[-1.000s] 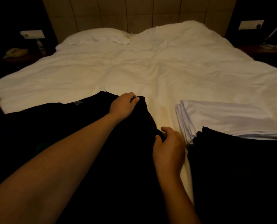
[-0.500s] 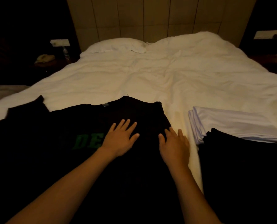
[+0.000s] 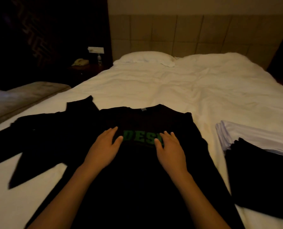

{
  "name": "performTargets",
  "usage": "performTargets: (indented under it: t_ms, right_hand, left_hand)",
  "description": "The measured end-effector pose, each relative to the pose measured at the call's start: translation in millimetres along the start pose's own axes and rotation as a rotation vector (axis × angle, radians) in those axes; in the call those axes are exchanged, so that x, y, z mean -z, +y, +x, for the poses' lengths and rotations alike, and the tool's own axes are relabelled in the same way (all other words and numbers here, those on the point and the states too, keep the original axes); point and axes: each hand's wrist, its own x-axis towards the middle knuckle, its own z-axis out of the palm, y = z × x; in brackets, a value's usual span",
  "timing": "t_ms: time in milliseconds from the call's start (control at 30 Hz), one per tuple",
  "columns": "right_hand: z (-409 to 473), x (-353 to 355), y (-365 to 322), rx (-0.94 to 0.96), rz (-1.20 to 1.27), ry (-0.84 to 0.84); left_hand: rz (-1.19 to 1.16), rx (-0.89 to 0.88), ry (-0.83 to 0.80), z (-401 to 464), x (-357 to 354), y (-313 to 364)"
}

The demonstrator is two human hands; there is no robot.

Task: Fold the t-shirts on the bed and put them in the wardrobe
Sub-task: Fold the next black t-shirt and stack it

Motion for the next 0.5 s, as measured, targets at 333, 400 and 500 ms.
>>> performTargets:
  t_ms: [333, 400, 500]
  right_hand:
    - [-1.5, -100.4, -128.9, 0.168, 0.103, -0.289]
    - [5.9, -123.4, -146.8, 0.217, 0.088, -0.326]
    - [25.6, -152.8, -171.4, 0.301, 0.07, -0.326]
  left_hand:
    - [-0.142, 0.287, 0.178, -38.3, 52.1, -123.8]
    - [-0.182, 0.313, 0.223, -30.1, 55.6, -140.8]
    - [-0.227, 0.406, 0.217, -11.9, 62.2, -158.1]
